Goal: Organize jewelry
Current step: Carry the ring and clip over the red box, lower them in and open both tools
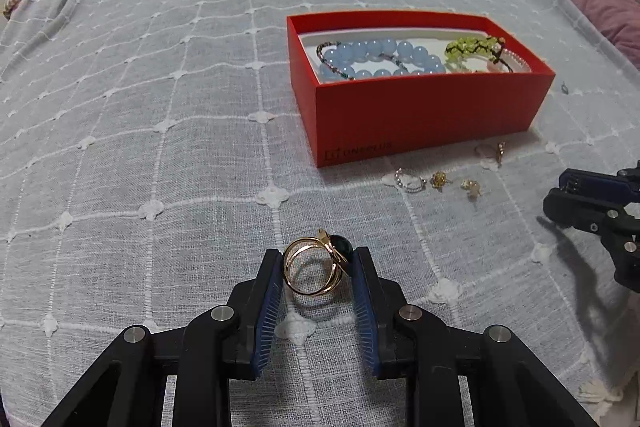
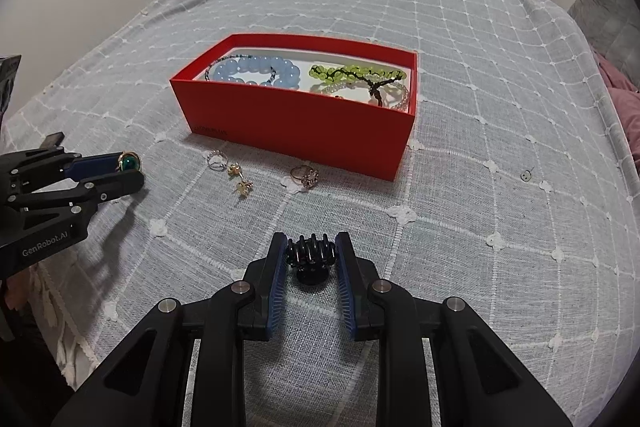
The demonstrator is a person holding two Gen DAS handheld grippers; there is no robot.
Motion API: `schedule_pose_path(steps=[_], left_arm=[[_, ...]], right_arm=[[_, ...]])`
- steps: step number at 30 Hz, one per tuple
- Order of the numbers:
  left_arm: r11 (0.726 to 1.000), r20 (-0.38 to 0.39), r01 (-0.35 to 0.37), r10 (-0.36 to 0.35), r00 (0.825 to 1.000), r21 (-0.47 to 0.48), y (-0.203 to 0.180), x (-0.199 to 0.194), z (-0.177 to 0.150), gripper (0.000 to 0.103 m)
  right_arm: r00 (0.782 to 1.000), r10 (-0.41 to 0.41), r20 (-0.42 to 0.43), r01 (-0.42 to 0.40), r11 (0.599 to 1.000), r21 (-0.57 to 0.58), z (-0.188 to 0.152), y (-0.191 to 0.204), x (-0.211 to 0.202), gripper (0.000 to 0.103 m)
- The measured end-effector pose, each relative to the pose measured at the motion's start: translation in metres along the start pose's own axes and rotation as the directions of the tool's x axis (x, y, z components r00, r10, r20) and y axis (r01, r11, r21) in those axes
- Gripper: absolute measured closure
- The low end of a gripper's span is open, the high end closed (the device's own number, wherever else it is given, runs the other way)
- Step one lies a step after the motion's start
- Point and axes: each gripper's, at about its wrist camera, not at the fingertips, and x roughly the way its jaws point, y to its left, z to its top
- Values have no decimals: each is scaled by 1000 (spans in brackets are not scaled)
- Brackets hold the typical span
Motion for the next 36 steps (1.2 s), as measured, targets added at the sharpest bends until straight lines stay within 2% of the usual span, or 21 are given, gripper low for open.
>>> schedule_pose_path(steps=[15,36], left_arm=[[1000,35,20,-20,999,-10,-1,-11,14,74],[994,117,111,-108,987,-16,-25,-5,72,74]], right_arm=[[998,28,48,-29,999,28,20,-6,-20,77],[987,31,160,-43,996,73,78,-25,-21,77]])
